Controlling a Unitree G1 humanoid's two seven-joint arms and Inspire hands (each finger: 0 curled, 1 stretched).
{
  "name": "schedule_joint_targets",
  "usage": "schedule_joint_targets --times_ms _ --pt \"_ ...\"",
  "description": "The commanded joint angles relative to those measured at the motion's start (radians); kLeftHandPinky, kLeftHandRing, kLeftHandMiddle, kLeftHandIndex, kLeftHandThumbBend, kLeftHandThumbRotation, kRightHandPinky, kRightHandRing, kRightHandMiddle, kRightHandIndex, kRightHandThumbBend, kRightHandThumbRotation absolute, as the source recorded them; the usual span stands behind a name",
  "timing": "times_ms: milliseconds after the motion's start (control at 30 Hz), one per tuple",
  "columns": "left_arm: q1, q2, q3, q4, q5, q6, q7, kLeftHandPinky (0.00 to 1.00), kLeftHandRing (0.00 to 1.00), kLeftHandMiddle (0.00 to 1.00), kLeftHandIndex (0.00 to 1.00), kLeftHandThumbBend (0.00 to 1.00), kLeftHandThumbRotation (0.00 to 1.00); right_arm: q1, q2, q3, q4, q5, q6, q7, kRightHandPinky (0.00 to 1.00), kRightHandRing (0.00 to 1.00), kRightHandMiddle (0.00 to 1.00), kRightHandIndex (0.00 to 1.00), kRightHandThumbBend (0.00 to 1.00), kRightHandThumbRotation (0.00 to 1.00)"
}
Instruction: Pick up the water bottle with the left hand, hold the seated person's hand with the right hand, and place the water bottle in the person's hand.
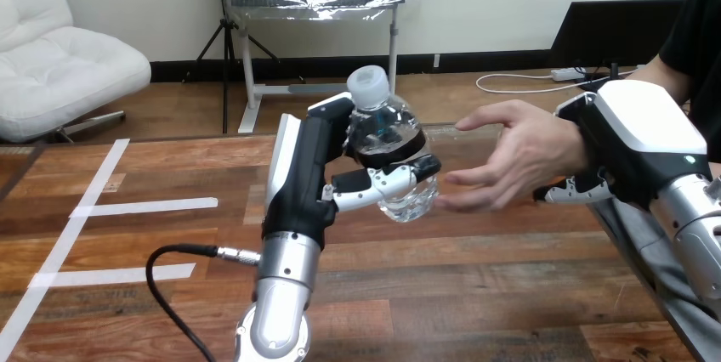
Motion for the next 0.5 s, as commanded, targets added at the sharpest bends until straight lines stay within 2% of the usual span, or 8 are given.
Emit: schedule_joint_targets --times_ms 0,300,467 --pt "-0.112 -0.079 -0.013 -0.011 -0.019 -0.023 0.009 0.39 0.39 0.42 0.49 0.60 0.00 -0.018 0.012 -0.016 -0.043 -0.009 -0.005 -0.021 0.22 0.27 0.35 0.36 0.79 0.00" --pt "-0.130 -0.091 -0.037 -0.006 -0.013 -0.007 0.018 0.38 0.39 0.41 0.49 0.60 0.00 -0.017 0.022 -0.016 -0.062 -0.005 -0.026 -0.014 0.20 0.26 0.34 0.35 0.77 0.00" --pt "-0.140 -0.102 -0.048 -0.004 -0.014 0.007 0.021 0.39 0.39 0.41 0.49 0.59 0.00 -0.020 0.024 -0.014 -0.056 0.004 -0.064 -0.020 0.20 0.25 0.33 0.35 0.78 0.00"
